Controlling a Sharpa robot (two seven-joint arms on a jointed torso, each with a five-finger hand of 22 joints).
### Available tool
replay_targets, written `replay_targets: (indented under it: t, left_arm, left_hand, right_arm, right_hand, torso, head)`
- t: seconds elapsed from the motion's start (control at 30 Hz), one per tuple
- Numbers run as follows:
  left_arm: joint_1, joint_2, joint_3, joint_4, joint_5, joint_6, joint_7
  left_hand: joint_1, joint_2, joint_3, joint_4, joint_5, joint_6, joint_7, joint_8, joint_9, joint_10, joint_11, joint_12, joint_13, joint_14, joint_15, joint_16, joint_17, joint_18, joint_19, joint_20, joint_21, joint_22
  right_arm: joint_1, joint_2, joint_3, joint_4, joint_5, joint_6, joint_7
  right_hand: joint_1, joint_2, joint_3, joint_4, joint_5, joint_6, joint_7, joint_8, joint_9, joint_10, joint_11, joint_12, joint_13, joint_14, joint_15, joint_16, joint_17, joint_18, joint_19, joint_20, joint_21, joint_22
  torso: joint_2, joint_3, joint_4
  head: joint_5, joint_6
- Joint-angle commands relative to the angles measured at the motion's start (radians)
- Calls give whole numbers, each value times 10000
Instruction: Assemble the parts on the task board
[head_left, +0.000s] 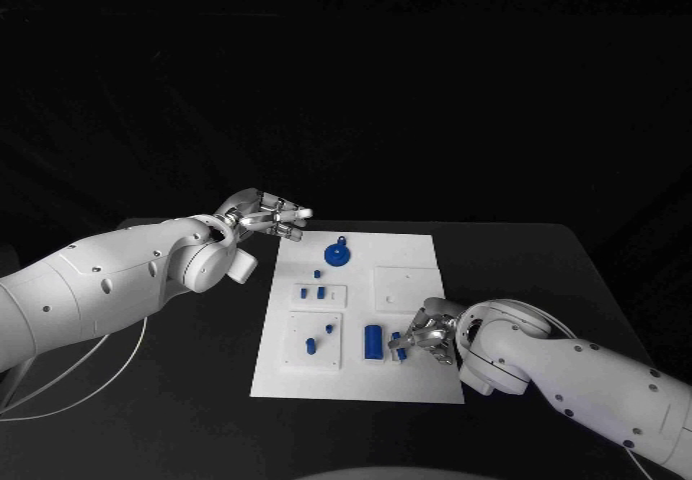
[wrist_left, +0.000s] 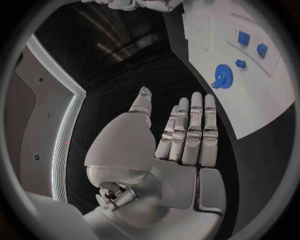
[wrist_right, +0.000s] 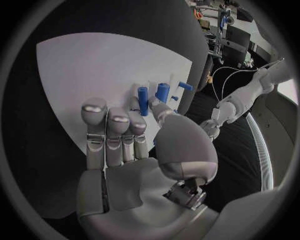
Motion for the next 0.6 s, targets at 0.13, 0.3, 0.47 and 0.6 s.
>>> replay_targets:
  t: [0.13, 0.3, 0.47, 0.6]
  left_arm:
    - [4, 16, 4, -2, -40, 185, 9]
    - [4, 20, 3, -10, -44, 200, 1]
    - [4, 19, 3, -25, -54, 205, -12]
    - [4, 15, 3, -36, -62, 209, -21]
  left_hand:
    - [-18, 105, -41, 23, -2, -43, 7, 4, 14, -47, -10, -17, 15, -67, -21, -34, 14, -17, -45, 15, 54, -12]
    - [-18, 105, -41, 23, -2, -43, 7, 4, 14, -47, -10, -17, 15, -67, -21, -34, 14, -17, -45, 15, 54, -12]
    - [-18, 105, -41, 23, -2, -43, 7, 4, 14, -47, -10, -17, 15, -67, -21, -34, 14, -17, -45, 15, 54, -12]
    - [-18, 105, -41, 23, -2, -43, 7, 4, 14, -47, -10, -17, 15, -67, -21, -34, 14, -17, -45, 15, 54, -12]
  right_arm:
    - [-11, 17, -9, 52, 122, 247, 125]
    - [-11, 8, -10, 91, 161, 241, 177]
    - [-12, -20, -10, 177, 172, 194, 199]
    - [-12, -71, -10, 261, 158, 169, 206]
  right_hand:
    - [73, -90, -72, 176, 34, 28, 58, -52, -18, -45, 13, -21, 7, 9, -46, 35, 18, -50, 565, -34, 7, 749]
    - [156, -88, -85, 201, 55, 26, 55, -53, -25, -34, 13, -8, 18, 3, -48, 23, 13, -50, 564, -35, 2, 748]
    - [162, -52, -101, 184, 74, 22, 56, -54, -29, -35, 13, -11, 18, 2, -52, 21, 13, -48, 565, -38, -4, 746]
    - [145, -41, -121, 182, 75, 26, 56, -52, -31, -32, 11, -11, 19, 1, -53, 13, 8, -47, 565, -40, -17, 742]
  torso:
    - [2, 4, -7]
    - [0, 3, -4]
    - [2, 7, 1]
    - [2, 6, 1]
  head:
    - [4, -19]
    - [5, -39]
    - [17, -37]
    - [30, -41]
